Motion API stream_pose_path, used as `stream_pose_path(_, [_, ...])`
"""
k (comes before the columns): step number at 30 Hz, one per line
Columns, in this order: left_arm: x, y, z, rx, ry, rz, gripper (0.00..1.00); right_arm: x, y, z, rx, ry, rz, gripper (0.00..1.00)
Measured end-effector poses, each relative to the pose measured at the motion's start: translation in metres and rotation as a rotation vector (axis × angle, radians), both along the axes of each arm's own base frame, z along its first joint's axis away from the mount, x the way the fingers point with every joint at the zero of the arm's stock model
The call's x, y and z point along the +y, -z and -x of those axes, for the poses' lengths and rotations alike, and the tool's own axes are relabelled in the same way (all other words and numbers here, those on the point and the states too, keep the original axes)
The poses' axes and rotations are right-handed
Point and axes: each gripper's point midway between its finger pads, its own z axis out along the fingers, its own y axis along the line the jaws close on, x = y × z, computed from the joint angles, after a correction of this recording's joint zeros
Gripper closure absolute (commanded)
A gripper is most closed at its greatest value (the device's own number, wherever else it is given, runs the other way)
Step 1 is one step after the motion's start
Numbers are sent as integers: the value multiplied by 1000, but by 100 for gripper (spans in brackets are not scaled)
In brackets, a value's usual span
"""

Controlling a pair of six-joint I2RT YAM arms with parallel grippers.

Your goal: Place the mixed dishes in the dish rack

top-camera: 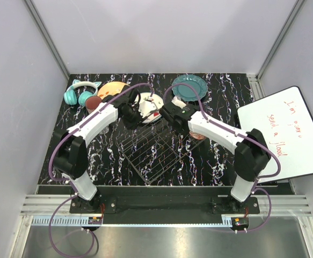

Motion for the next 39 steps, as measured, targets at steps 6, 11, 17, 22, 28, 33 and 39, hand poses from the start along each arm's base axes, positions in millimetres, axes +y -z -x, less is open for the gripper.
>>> stream_pose_path(6, [-2, 0, -2, -6, 2, 12, 72, 6, 15, -5, 32, 0, 23, 100])
stream_pose_path(11, [-2, 1, -3, -10, 0, 15, 72, 11, 34, -7, 75, 0, 52, 100])
stream_pose_path(17, [-1, 1, -5, -15, -2, 18, 72, 17, 37, -4, 74, -9, 48, 63])
stream_pose_path(22, [-2, 1, -5, -17, 7, 18, 72, 27, 40, 6, 77, -25, 35, 25])
stream_pose_path(28, [0, 2, -5, -14, 6, 16, 73, 26, 38, 11, 82, -18, 36, 20])
stream_pose_path(33, [0, 2, -5, -17, 6, 17, 72, 29, 19, 13, 41, -11, -5, 20])
stream_pose_path(39, [-5, 10, -11, 1, 10, 16, 72, 45, -61, -23, -248, 88, -367, 18])
